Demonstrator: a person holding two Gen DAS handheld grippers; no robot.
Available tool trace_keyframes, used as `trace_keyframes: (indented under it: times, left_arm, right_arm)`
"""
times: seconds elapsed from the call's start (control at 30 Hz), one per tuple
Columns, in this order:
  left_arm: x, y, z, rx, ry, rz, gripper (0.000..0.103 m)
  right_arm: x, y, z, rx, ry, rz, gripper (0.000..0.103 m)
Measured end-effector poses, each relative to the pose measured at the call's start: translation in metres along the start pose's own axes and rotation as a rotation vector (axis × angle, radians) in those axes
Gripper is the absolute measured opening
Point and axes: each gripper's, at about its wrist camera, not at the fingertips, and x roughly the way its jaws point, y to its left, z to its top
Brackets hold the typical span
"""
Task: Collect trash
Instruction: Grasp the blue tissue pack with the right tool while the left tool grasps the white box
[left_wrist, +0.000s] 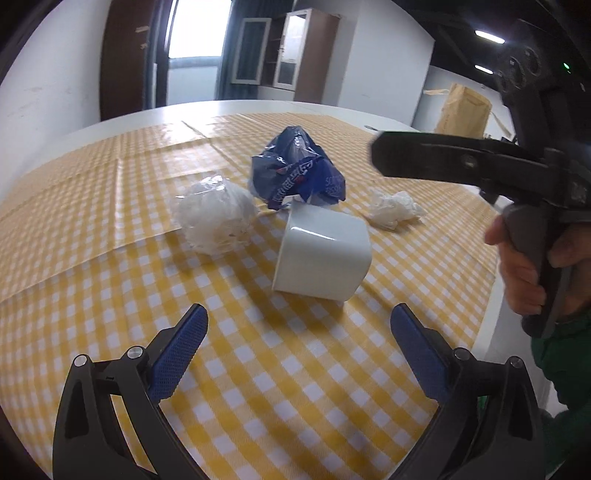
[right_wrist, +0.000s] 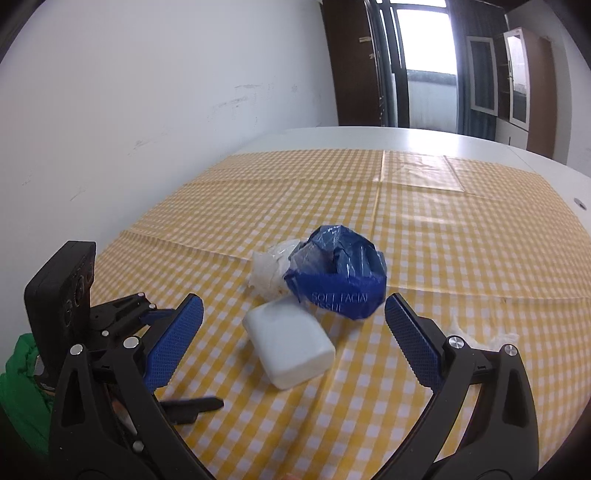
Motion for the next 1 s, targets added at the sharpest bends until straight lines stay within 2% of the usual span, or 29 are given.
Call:
trace_keyframes:
  times: [0.1, 0.17, 0.27, 0.4, 0.57, 0.67, 0.7, 0.77, 0.83, 0.87, 0.9, 0.93, 1.0]
  left_arm:
    - [0.009, -0.001, 0.007, 0.014, 0.030, -0.047, 0.097]
    - [0.013, -0.003, 0.012, 0.038, 0.039, -0.032, 0.097]
    - [0.018, -0.004, 0.020, 0.066, 0.039, -0.055, 0.097]
    - [0.033, -0.006, 0.034, 0.097, 0.043, -0.114, 0.097]
    - [0.036, -0.019, 0.035, 0.104, 0.054, -0.201, 0.093]
    - [0.031, -0.036, 0.029, 0.137, 0.048, -0.225, 0.085]
    - [0.031, -0.040, 0.027, 0.141, 0.049, -0.237, 0.081]
    - [0.029, -0.048, 0.025, 0.141, 0.048, -0.259, 0.075]
    - [0.030, -0.054, 0.022, 0.135, 0.056, -0.267, 0.062]
    - [0.032, -0.057, 0.020, 0.135, 0.064, -0.260, 0.054]
    - [0.033, -0.059, 0.019, 0.133, 0.068, -0.248, 0.040]
    - [0.033, -0.061, 0.017, 0.129, 0.071, -0.235, 0.021]
    - [0.033, -0.059, 0.012, 0.098, 0.073, -0.190, 0.005]
  right_arm:
    - [0.014, -0.005, 0.008, 0.004, 0.022, -0.023, 0.094]
    - [0.024, -0.011, 0.011, 0.010, 0.041, -0.033, 0.094]
    - [0.035, -0.016, 0.013, 0.017, 0.072, -0.032, 0.091]
    - [0.048, -0.023, 0.014, 0.040, 0.114, -0.031, 0.081]
    - [0.049, -0.029, 0.010, 0.057, 0.136, -0.006, 0.057]
    - [0.048, -0.034, 0.009, 0.038, 0.141, -0.024, 0.032]
    - [0.047, -0.034, 0.008, 0.037, 0.143, -0.021, 0.020]
    - [0.045, -0.033, 0.007, 0.025, 0.136, -0.020, 0.016]
    - [0.042, -0.031, 0.005, 0.013, 0.129, -0.023, 0.012]
    - [0.040, -0.032, 0.004, 0.010, 0.123, -0.029, 0.012]
    - [0.039, -0.032, 0.004, 0.002, 0.117, -0.039, 0.012]
    - [0.036, -0.032, 0.003, -0.004, 0.110, -0.049, 0.011]
    - [0.031, -0.033, 0.002, -0.012, 0.098, -0.063, 0.011]
